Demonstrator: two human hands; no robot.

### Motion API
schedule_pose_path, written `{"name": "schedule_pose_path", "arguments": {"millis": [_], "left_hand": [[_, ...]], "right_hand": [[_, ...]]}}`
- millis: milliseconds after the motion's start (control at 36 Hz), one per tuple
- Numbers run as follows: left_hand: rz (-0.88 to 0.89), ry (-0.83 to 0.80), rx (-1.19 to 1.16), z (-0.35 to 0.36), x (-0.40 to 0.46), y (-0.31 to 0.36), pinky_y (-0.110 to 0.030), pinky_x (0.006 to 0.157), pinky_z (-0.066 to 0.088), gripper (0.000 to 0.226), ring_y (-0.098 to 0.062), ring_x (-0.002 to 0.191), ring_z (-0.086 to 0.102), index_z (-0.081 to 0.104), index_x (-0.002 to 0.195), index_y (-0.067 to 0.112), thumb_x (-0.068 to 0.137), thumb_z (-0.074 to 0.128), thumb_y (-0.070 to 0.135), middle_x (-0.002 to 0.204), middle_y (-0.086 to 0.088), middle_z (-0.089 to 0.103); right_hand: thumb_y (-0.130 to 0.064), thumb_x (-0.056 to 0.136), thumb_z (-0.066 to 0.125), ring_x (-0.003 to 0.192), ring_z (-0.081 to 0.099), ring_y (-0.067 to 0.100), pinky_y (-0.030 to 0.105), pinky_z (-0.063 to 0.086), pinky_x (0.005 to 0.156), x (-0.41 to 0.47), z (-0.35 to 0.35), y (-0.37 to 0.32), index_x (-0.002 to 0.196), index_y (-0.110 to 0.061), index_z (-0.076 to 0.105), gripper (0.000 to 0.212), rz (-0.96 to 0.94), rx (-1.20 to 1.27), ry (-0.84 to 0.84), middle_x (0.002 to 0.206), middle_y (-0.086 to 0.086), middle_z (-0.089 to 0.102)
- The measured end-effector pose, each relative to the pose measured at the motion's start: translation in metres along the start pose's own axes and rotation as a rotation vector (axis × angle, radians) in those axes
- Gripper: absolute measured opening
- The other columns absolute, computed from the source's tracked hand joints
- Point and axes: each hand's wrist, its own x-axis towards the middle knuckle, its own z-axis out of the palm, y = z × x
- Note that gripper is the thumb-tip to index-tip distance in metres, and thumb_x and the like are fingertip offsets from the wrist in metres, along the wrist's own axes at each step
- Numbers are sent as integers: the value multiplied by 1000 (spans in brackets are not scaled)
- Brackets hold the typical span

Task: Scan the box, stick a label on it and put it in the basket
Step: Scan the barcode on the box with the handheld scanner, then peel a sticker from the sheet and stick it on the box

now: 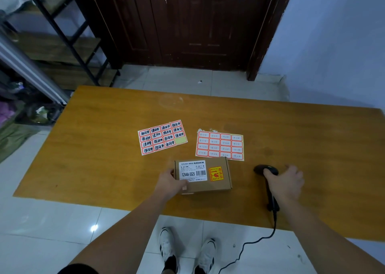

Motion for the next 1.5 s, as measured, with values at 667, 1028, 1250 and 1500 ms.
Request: {"name": "schedule_pose_path", "arguments": {"millis": [667,1028,1250,1500], "left_hand": [[-55,104,137,-21,15,-8,-50,101,54,68,-32,125,57,45,147,11,90,75,34,141,-11,51],[-105,131,137,-91,32,-45,-49,95,58,70,-30,119,61,44,142,8,86,76,36,136,-11,55],[-99,121,198,-111,42,-58,-49,96,56,90,-27,122,59,39,148,13,77,73,57,140,-6,52],[423,142,561,-136,84,-8,-42,106,46,48,-20,128,52,57,141,22,96,52,37,143,0,52]], "right_hand": [[-36,93,73,125,59,28,46,54,103,-83,104,-73,137,-16,54,52,-259,-28,-570,137,9,60],[-35,94,71,128,56,29,46,50,107,-118,145,-131,140,-14,52,54,-361,-130,-628,139,10,57],[-57,86,70,115,64,25,45,57,94,-100,149,-166,128,-17,62,58,-353,-108,-550,122,5,67],[-36,95,67,103,66,26,38,56,85,-84,178,-244,132,-13,67,44,-586,-281,-421,123,9,66]]}}
